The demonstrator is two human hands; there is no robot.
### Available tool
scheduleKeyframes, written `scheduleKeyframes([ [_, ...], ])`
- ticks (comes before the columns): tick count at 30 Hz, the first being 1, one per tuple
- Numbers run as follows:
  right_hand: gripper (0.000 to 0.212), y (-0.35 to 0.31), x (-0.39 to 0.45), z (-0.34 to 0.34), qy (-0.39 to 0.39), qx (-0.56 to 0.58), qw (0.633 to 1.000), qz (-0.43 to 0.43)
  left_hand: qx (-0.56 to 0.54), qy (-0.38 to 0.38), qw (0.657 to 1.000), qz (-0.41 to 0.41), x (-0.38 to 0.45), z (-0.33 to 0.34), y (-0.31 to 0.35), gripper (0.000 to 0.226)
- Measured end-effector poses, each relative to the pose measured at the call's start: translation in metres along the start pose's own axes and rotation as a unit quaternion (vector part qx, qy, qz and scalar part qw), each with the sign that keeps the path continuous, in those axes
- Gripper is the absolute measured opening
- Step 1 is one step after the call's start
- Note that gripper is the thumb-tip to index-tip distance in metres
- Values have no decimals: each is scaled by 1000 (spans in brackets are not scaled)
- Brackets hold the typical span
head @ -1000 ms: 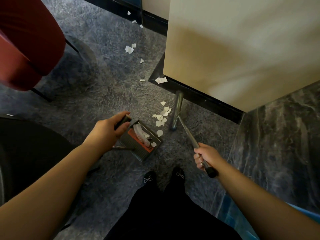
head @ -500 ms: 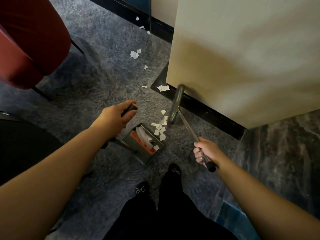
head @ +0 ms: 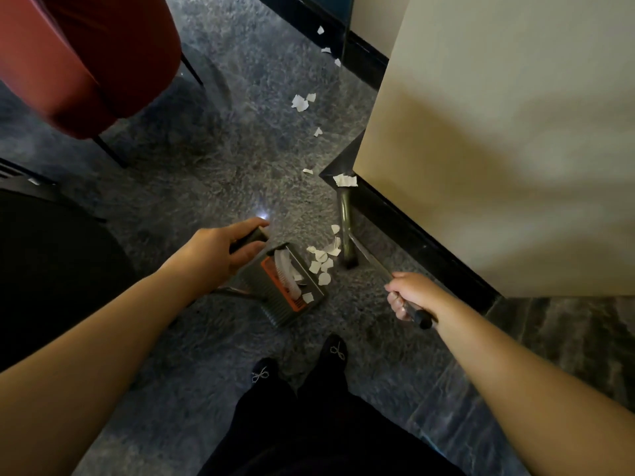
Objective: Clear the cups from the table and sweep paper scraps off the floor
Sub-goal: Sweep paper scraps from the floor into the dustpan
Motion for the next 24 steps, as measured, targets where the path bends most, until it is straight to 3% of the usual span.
scheduleKeyframes([
  [4,18,-7,8,19,-3,-41,999,19,-6,1,1000,-6,-2,1,-3,43],
  [12,54,24,-13,37,-54,-27,998,31,-9,18,1000,2,-5,6,-2,45],
  [19,39,36,-54,36,-86,-11,996,-5,-20,10,1000,4,-15,6,-4,45],
  [24,46,21,-55,24,-66,-23,997,-39,-11,11,1000,12,-15,6,-3,44],
])
Point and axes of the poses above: each hand's wrist, its own x-axis towards the middle knuckle, its own z-axis out of the palm, y = z × x, the point moved 4 cm from there along x, towards the middle knuckle, and after that the axes turned 11 degrees about x, right-handed, at the moved point
